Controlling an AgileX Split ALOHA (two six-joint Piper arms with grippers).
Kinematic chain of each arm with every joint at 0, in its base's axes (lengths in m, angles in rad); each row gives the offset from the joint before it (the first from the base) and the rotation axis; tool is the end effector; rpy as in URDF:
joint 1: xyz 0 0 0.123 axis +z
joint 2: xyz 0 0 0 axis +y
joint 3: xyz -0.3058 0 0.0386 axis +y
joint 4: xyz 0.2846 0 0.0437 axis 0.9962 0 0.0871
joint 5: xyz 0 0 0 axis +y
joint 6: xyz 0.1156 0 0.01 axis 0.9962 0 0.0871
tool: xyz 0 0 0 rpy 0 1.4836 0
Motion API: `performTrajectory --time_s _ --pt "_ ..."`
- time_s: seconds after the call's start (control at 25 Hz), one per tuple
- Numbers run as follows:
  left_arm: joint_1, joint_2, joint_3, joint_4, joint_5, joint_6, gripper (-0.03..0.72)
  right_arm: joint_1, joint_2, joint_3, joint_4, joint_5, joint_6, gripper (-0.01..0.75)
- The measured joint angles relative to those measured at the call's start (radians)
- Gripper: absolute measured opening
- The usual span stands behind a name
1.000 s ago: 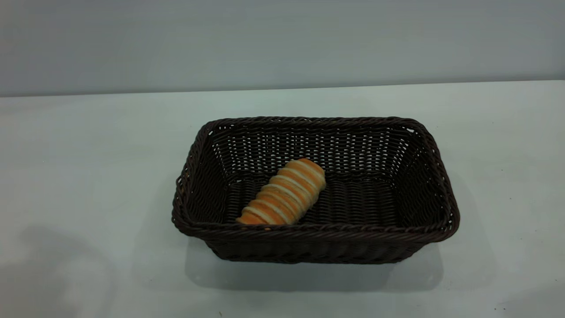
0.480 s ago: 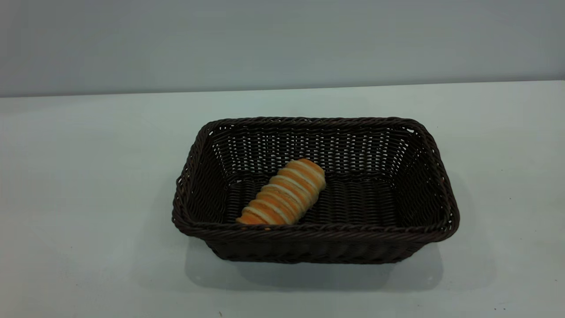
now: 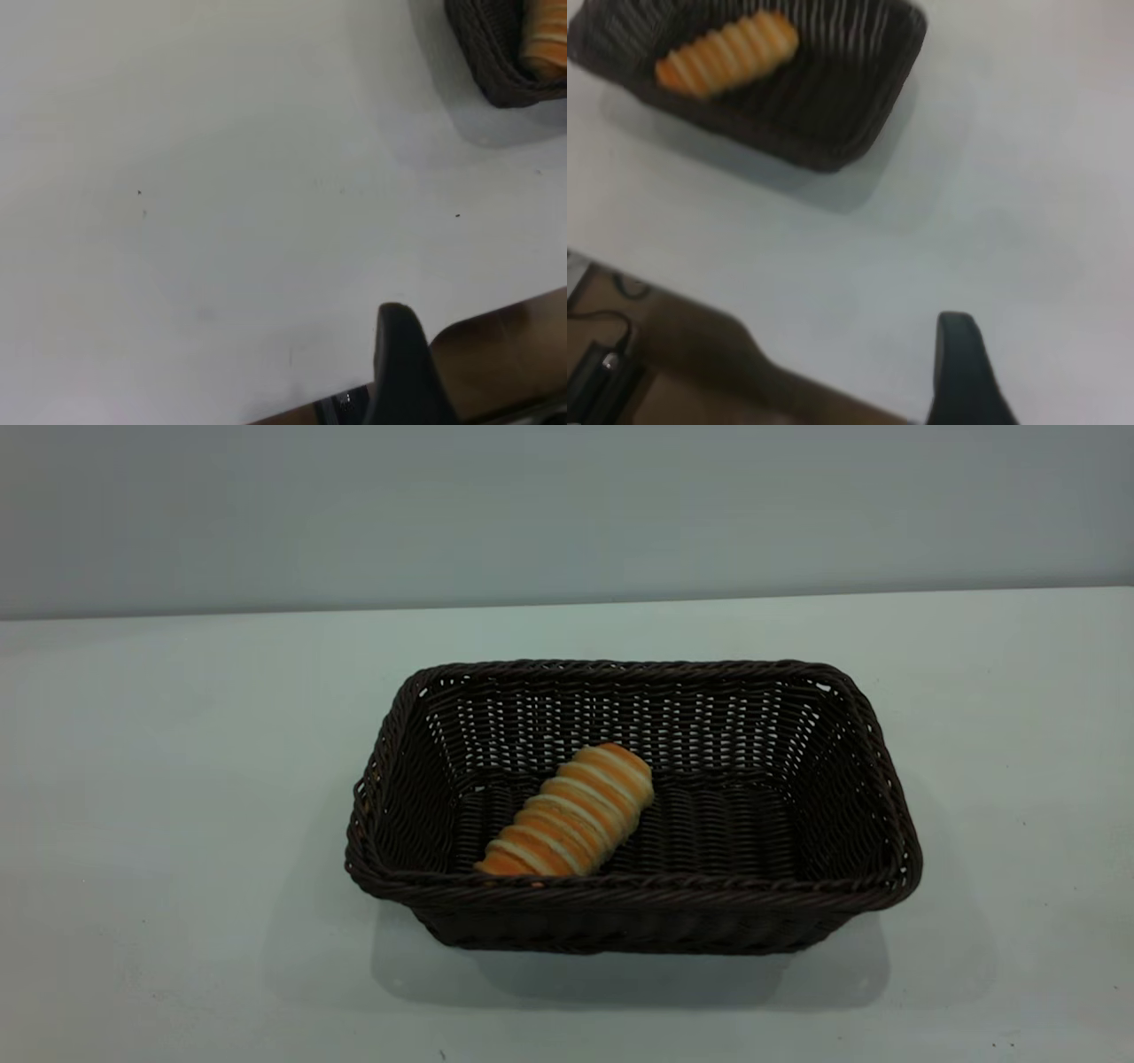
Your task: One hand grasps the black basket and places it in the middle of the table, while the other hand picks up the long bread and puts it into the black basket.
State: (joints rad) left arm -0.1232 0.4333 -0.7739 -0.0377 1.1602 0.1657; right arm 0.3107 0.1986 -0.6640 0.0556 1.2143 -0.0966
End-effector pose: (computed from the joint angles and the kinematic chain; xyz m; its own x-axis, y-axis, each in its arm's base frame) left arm 0.0774 -0.0136 0.3451 -0.6336 0.2296 -0.7388 0.2462 0.9651 0.0888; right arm 0.0305 0.0161 0.3167 -0.5564 -0.2595 -0.7894 -0.3885 0.9210 -0.0290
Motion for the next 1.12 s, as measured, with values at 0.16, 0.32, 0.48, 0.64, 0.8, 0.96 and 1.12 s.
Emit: performTrajectory --time_s 0.16,0.32,0.48,0.64,0.8,0.96,1.12 --pt "0.0 -0.084 0.054 -0.001 0.0 0.0 0.48 0.0 -0.071 0.112 0.003 -0.029 0.0 0.475" --pt "0.0 -0.147 0.105 -0.002 0.0 0.0 0.48 0.0 -0.109 0.174 -0.016 -0.07 -0.001 0.475" --pt "0.0 -0.199 0.16 -0.007 0.0 0.0 0.48 0.0 -0.112 0.186 -0.042 -0.074 -0.001 0.475" --pt "0.0 -0.234 0.187 -0.02 0.0 0.0 0.48 0.0 -0.112 0.189 -0.044 -0.074 -0.001 0.475" --pt "0.0 -0.246 0.189 -0.028 0.001 0.0 0.481 0.0 -0.112 0.191 -0.045 -0.074 -0.001 0.475" --pt "0.0 -0.247 0.191 -0.028 0.001 0.0 0.481 0.0 -0.112 0.191 -0.045 -0.074 -0.001 0.475" --pt "0.0 -0.247 0.233 -0.042 -0.011 -0.004 0.481 0.0 -0.112 0.191 -0.045 -0.074 -0.001 0.475"
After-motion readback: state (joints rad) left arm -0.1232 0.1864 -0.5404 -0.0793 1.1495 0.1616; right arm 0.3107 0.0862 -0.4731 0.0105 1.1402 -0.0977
